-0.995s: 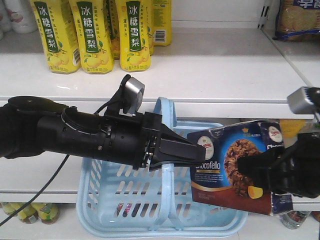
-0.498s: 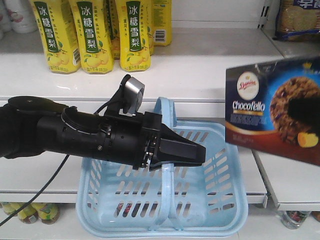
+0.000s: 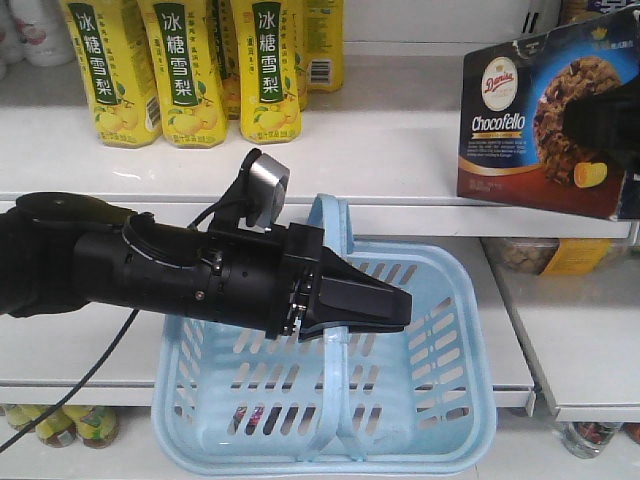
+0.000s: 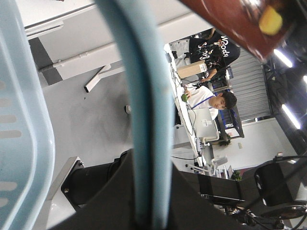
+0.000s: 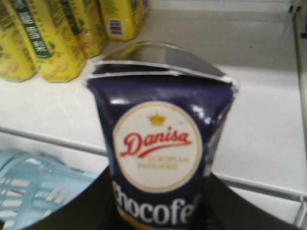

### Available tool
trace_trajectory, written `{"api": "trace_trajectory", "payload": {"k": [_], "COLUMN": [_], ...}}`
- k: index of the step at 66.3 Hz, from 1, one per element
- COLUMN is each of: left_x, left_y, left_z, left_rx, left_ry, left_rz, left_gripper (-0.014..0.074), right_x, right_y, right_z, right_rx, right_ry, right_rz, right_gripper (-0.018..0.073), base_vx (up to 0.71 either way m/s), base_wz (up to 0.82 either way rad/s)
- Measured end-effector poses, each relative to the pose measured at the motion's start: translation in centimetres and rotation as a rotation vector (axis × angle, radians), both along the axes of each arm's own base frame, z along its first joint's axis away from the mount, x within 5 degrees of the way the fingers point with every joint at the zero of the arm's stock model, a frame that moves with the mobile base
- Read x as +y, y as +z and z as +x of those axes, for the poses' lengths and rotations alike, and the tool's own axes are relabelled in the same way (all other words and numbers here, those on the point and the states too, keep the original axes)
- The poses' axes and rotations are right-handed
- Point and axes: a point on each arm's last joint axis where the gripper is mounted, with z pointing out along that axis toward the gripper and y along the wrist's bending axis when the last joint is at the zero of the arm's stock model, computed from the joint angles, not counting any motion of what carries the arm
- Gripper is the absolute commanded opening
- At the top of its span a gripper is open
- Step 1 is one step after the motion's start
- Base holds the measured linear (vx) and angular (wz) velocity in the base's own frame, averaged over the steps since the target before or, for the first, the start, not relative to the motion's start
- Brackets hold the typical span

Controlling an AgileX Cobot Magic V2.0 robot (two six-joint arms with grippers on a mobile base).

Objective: Left arm holds basket, right arm returns cookies
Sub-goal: 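Lift the cookie box out of the basket up toward the upper shelf, then lower the box onto the upper shelf and open the right gripper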

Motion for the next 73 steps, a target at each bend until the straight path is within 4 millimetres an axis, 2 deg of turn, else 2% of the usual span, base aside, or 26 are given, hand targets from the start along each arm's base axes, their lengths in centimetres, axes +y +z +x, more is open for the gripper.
{"api": "trace_trajectory", "payload": {"k": [17,36,45,56,73], "left_x": [0.0,0.0,0.0,0.0,0.0], "left_y": [0.0,0.0,0.0,0.0,0.0], "left_z": [0.0,0.0,0.0,0.0,0.0], "left_rx": [0.000,0.000,0.000,0.000,0.000], "left_ry": [0.000,0.000,0.000,0.000,0.000], "left_rz": [0.000,-0.001,-0.001,-0.001,-0.001], "left_gripper": [-0.0003,-0.0003,-0.0003,-0.0003,-0.0003], "right_x": [-0.3,-3.2,-3.2,-2.9,-2.8], "right_y": [-1.0,-2.8,-3.8,-5.4,-6.8], "right_z": [3.3,8.7,10.9,12.9,14.2], "right_rx": [-0.027,-0.072,-0.094,-0.097,-0.079], "right_ry": [-0.101,-0.258,-0.256,-0.225,-0.201], "right_rz": [-0.020,0.019,0.012,-0.029,-0.077], "right_gripper": [0.0046,0.0048,0.0073,0.0154,0.0382], "base_vx": [0.00,0.00,0.00,0.00,0.00], "base_wz": [0.00,0.00,0.00,0.00,0.00]}}
